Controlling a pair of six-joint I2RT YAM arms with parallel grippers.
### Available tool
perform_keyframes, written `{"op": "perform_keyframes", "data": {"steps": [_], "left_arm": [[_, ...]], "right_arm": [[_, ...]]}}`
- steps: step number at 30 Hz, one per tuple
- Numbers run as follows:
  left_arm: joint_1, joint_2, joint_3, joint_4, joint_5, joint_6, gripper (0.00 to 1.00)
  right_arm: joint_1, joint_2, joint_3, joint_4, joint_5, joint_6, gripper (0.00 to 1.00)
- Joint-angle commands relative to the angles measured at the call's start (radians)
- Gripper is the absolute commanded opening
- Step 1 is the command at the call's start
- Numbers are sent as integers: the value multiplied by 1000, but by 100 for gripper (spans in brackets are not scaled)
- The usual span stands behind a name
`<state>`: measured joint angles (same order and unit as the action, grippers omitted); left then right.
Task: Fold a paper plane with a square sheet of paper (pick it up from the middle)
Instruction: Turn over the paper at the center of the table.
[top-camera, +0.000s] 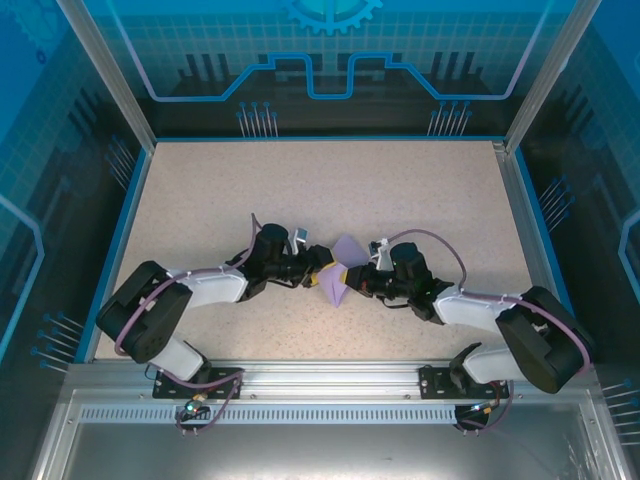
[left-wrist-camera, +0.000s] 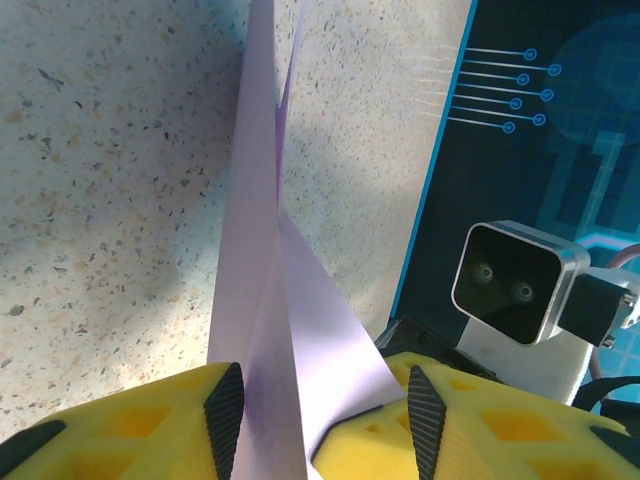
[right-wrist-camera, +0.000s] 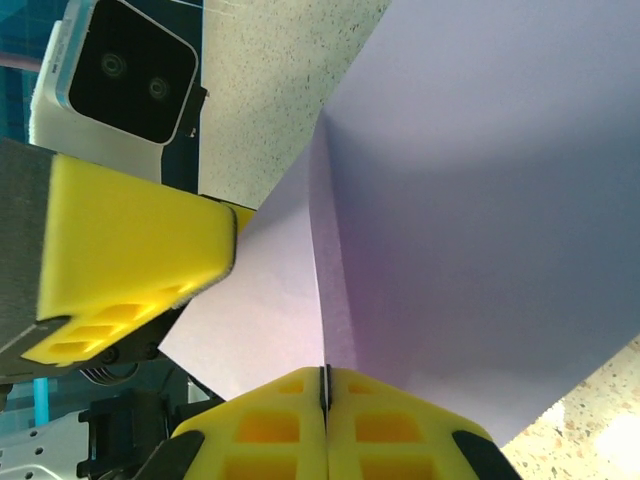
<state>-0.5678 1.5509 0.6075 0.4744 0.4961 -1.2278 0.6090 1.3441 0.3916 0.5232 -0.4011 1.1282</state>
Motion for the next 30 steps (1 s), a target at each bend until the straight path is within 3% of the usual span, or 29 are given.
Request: {"op": "perform_keyframes", "data": {"steps": [1, 16, 30], "left_arm": [[-7, 32, 31, 30, 38, 33, 48], [-7, 81, 60, 37, 59, 60, 30], [-11, 114, 81, 31, 80, 71, 23]], "right_arm": [[6, 22, -10, 55, -1, 16, 5], [-18, 12, -37, 49, -3, 15, 5], [-57, -9, -52, 9, -8, -8, 7]]}}
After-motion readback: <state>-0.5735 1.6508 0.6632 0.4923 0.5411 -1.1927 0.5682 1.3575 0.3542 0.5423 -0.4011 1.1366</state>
